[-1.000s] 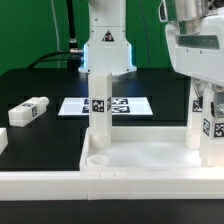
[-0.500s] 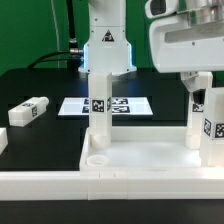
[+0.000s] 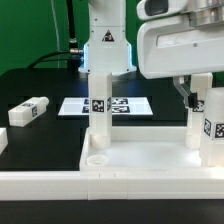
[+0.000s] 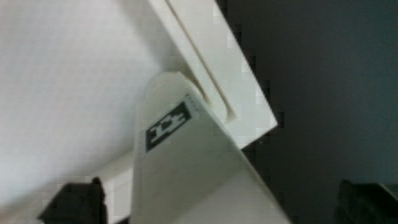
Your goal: Assemble desk
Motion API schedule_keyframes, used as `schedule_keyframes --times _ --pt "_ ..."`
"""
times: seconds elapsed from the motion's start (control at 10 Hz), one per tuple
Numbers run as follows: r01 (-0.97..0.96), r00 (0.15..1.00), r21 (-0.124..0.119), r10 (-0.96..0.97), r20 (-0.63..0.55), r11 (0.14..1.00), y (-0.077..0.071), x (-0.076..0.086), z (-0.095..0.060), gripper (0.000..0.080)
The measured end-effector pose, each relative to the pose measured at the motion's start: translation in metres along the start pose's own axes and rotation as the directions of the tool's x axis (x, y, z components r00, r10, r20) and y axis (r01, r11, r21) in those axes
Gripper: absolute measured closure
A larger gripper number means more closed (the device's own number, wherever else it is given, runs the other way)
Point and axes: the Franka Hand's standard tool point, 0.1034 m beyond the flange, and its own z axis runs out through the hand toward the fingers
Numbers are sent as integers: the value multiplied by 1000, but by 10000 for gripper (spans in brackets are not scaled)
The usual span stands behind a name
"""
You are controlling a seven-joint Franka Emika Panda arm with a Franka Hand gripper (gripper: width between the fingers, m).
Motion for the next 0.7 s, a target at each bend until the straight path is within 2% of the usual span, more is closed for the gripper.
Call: schedule_keyframes --times 0.1,0.2,0.3,0.4,0.5,0.6,0.7 --pt "341 940 -28 -340 22 940 -7 2 -2 151" --pt "440 897 -25 -439 50 897 -9 -1 2 151" --pt "360 933 -30 -359 40 932 -8 1 2 154" --pt "350 936 -32 -349 40 936 -7 1 3 306" --pt "308 951 -34 -307 39 951 -7 1 3 306" --pt "202 979 -43 -201 34 978 -4 3 2 499" --pt "115 993 -50 -114 30 992 -1 4 3 498"
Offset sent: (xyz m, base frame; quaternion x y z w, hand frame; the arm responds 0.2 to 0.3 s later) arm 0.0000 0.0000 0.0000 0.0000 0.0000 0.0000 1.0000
